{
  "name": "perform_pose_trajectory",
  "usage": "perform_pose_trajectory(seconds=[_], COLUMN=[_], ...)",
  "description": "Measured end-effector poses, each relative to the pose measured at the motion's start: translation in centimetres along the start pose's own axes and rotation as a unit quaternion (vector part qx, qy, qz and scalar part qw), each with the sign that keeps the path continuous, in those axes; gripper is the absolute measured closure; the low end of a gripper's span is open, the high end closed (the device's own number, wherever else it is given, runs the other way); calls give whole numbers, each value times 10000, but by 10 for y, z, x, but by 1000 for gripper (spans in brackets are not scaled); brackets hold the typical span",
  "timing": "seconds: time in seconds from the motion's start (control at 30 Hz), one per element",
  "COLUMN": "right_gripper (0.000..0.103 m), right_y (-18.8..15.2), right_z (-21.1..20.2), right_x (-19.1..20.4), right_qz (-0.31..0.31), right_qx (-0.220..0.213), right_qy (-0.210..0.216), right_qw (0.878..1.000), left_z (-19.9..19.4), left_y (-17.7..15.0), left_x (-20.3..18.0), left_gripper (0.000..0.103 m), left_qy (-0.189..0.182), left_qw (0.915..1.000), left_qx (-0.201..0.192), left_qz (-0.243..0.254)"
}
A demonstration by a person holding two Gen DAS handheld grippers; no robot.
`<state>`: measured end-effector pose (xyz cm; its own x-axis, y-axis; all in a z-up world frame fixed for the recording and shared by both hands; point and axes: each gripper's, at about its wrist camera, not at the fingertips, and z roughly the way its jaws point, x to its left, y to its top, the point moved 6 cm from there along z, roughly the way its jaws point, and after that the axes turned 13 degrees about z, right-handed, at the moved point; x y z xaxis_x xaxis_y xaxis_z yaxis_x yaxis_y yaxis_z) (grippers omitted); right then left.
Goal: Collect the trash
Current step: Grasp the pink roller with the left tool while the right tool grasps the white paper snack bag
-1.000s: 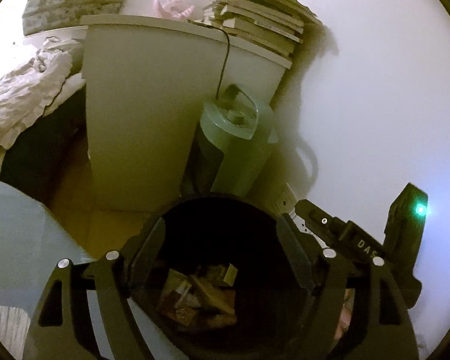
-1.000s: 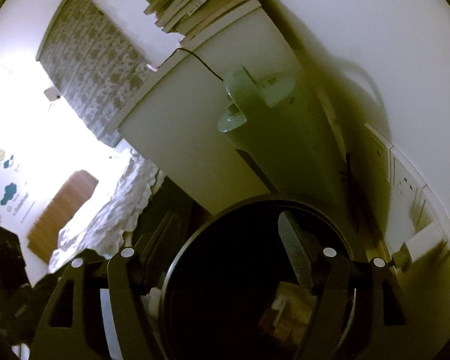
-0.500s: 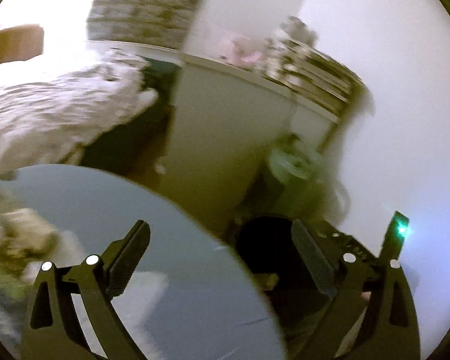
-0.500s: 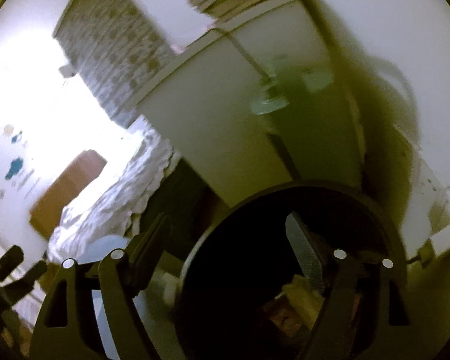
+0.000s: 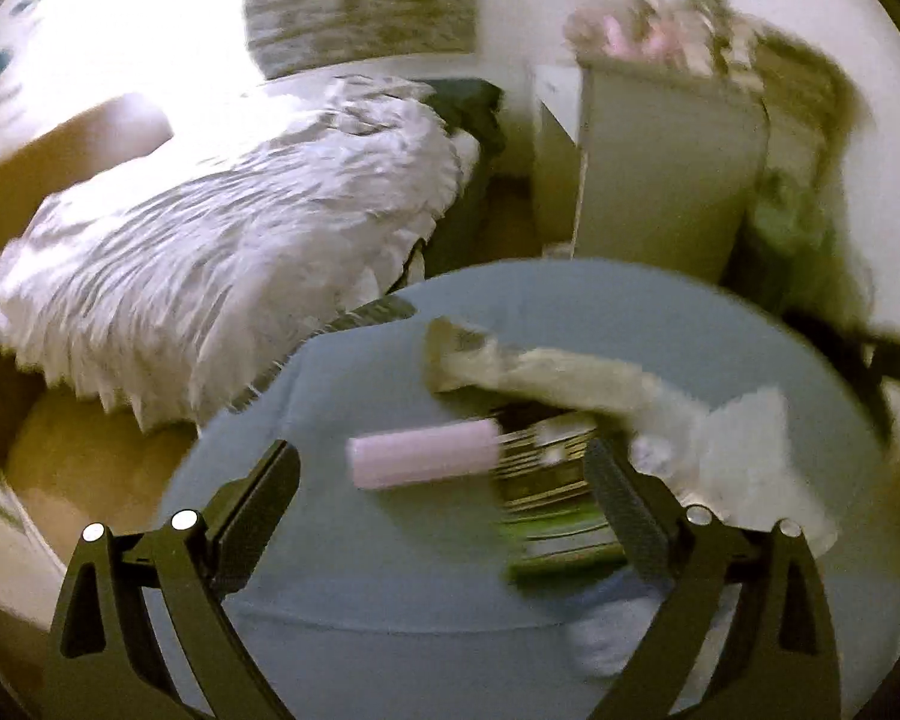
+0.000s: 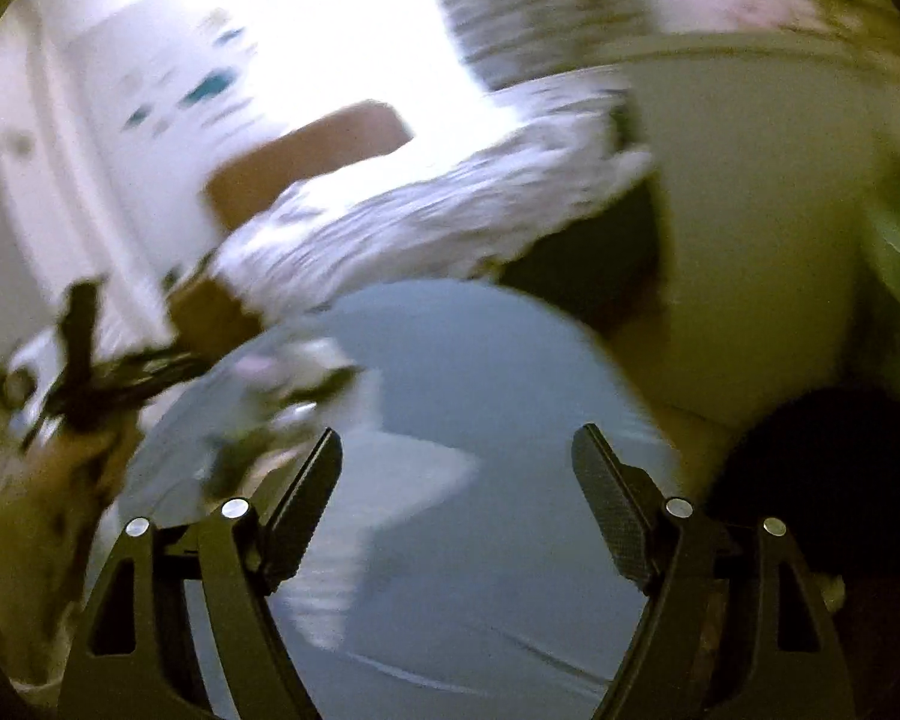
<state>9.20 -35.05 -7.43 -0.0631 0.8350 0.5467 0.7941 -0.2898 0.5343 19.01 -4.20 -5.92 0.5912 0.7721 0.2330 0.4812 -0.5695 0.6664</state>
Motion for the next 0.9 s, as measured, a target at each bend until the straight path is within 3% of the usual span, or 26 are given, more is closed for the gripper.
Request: perform_pose_trajectory(seconds=[0.1,0.27,0.33,0.4,0.53,0.6,0.77,0.9], right_gripper=[32,34,34,34,34,34,48,55], right_y=[10,28,31,28,24,25,31,38], right_z=[37,98,123,150,196,215,251,254], right_x=[55,114,126,138,148,148,138,136], right_qz=[-473,-1011,-1156,-1243,-1336,-1359,-1051,-785], right_qx=[468,976,1168,1395,1745,1825,2096,1980], right_qy=[296,355,315,260,52,-79,-266,-190], right_qw=[9973,9894,9859,9820,9755,9737,9717,9769], left_z=[17,38,47,56,66,66,70,70], left_y=[-6,-15,-17,-18,-18,-18,-17,-15], left_x=[10,9,7,6,8,9,11,16], left_gripper=[9,9,14,26,37,48,54,60], left_qy=[-72,-356,-400,-467,-751,-828,-809,-758], left_qw=[9979,9919,9882,9860,9866,9879,9931,9956], left_qx=[136,234,321,426,416,405,362,336], left_qz=[624,1197,1441,1546,1390,1247,768,438])
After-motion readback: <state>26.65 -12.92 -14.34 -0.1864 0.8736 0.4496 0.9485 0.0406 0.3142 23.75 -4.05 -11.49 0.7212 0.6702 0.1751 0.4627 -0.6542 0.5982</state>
